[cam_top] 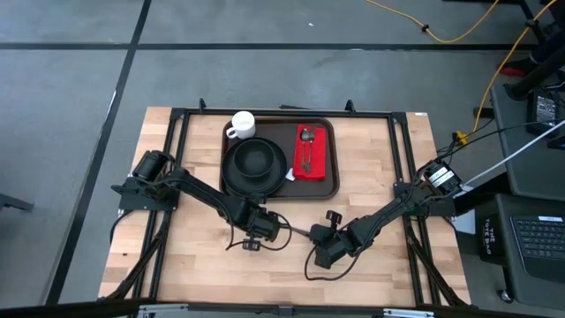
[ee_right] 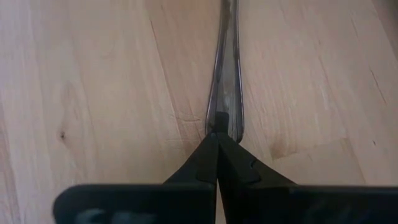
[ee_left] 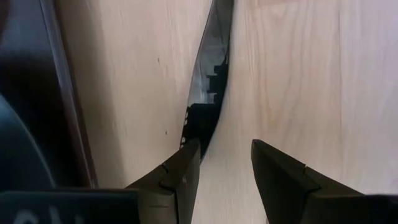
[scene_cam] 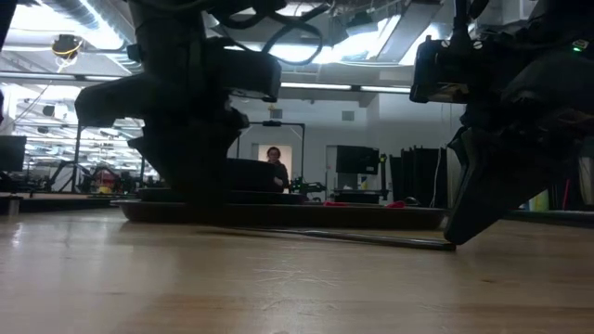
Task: Set up tray
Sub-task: Put the black table knife to the right of the black fork on top of the table napkin on the brown serving tray
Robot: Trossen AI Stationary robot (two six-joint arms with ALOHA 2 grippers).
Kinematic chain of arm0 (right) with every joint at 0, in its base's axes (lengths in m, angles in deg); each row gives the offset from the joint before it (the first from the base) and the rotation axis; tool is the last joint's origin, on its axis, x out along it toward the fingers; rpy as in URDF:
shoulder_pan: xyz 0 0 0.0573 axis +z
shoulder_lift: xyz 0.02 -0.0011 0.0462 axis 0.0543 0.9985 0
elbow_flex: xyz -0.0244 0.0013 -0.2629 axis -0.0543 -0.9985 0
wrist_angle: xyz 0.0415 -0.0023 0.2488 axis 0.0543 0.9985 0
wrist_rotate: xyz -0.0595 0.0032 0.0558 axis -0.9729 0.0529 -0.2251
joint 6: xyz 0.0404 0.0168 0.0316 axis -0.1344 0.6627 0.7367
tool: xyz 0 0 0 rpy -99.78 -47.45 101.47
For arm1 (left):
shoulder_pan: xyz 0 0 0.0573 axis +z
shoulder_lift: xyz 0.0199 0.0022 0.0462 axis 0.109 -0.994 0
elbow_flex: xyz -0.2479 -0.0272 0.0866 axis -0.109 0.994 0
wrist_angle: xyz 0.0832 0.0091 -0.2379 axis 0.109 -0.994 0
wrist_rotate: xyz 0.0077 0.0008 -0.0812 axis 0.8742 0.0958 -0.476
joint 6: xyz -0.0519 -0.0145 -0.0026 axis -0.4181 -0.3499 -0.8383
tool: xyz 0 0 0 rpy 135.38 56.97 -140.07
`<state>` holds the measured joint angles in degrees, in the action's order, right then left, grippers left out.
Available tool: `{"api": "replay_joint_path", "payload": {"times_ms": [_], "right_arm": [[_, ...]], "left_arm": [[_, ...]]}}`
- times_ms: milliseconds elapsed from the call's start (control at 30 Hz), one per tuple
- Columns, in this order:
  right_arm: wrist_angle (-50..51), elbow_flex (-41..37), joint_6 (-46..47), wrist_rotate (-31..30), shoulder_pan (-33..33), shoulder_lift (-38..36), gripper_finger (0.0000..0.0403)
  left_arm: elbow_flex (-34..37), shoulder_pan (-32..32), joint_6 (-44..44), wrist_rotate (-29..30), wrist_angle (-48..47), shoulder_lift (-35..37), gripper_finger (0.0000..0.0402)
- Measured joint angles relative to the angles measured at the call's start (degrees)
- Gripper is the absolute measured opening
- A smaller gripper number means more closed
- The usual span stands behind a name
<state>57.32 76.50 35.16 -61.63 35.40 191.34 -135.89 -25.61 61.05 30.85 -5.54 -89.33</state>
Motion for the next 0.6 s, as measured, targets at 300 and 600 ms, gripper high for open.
{"api": "replay_joint_path", "payload": {"times_ms": [300, 600], "right_arm": [[0.0, 0.0, -0.1, 0.0, 0.0, 0.0, 0.0005], [0.0, 0.0, -0.1, 0.0, 0.0, 0.0, 0.0005]], "left_arm": [[0.0, 0.0, 0.0, -0.4, 0.8, 0.0, 0.0139], [0.0, 0.0, 1.3, -1.3, 0.7, 0.0, 0.0134]]}}
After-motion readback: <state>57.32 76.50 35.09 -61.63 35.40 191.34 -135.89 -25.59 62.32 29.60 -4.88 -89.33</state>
